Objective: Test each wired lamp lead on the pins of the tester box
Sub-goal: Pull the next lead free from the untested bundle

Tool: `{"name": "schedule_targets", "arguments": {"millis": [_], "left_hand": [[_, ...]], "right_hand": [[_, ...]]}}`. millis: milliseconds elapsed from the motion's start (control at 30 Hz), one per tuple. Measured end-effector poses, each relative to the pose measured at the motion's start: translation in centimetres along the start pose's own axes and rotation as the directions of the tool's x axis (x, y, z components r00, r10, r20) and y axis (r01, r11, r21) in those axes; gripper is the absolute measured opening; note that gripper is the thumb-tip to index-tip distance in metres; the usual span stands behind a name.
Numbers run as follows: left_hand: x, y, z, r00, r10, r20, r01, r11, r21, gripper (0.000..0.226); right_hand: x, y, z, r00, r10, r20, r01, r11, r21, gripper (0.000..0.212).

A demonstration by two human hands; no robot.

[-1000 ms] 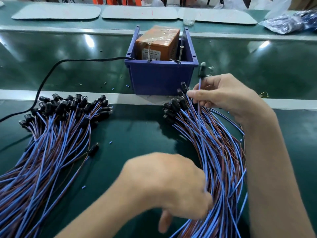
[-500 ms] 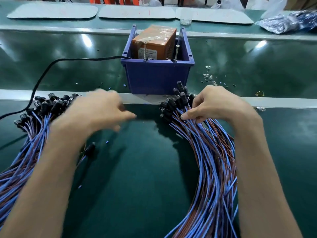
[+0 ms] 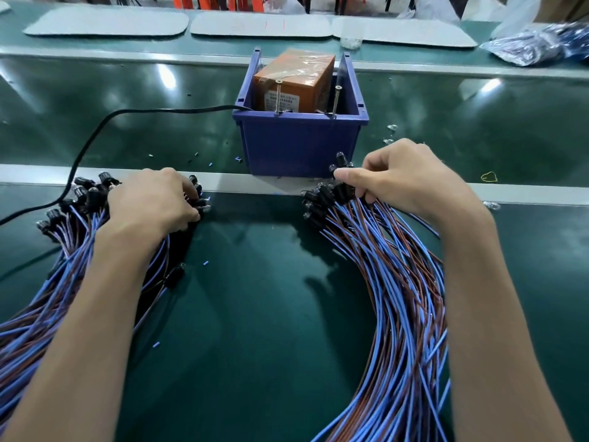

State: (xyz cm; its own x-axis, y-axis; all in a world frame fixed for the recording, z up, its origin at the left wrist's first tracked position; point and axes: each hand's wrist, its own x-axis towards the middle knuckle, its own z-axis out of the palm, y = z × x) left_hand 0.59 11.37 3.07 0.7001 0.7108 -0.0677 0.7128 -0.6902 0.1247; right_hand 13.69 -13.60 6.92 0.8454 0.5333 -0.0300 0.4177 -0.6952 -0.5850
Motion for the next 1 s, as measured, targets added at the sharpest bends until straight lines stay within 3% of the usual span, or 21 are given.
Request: {"name": "schedule_targets", "arguments": {"millis": [300, 533, 700, 767, 867, 1000], "left_hand": [[-0.3, 0.6, 0.6, 0.994, 0.085, -0.066, -0.083, 0.996, 0.024, 0.021], [-0.2, 0.5, 0.9, 0.977, 0.092, -0.193, -0.096, 0.995, -0.012, 0.024], [-1.0, 1.5, -0.6, 0.918, 0.128, -0.376, -0.220, 0.952, -0.213, 0.020], [-1.8, 2.5, -1.7, 0.878, 0.186, -0.442, -0.365, 0.856, -0.365, 0.016], [-4.5, 5.0, -3.5, 0.810, 0.322, -0.490, -0.576, 0.586, -0.569, 0.005], [-8.0, 7.6, -4.8, 0.738, 0.438, -0.514, -0.656, 0.286, -0.699, 0.017]], "right_hand": [[-0.2, -1.1, 0.5, 0.994, -0.107, 0.026, 0.104, 0.989, 0.105, 0.047], [-0.4, -1.9, 1.0, 0.979, -0.192, 0.070, 0.178, 0.969, 0.169, 0.045], [-0.6, -2.5, 1.1, 0.964, -0.251, 0.084, 0.220, 0.937, 0.272, 0.037], [-0.7, -2.8, 1.4, 0.954, -0.287, 0.089, 0.244, 0.912, 0.330, 0.023], [-0.6, -3.3, 2.0, 0.935, -0.336, 0.111, 0.256, 0.859, 0.444, 0.018], [-1.1, -3.8, 2.3, 0.859, -0.485, 0.162, 0.305, 0.741, 0.599, 0.019]]}}
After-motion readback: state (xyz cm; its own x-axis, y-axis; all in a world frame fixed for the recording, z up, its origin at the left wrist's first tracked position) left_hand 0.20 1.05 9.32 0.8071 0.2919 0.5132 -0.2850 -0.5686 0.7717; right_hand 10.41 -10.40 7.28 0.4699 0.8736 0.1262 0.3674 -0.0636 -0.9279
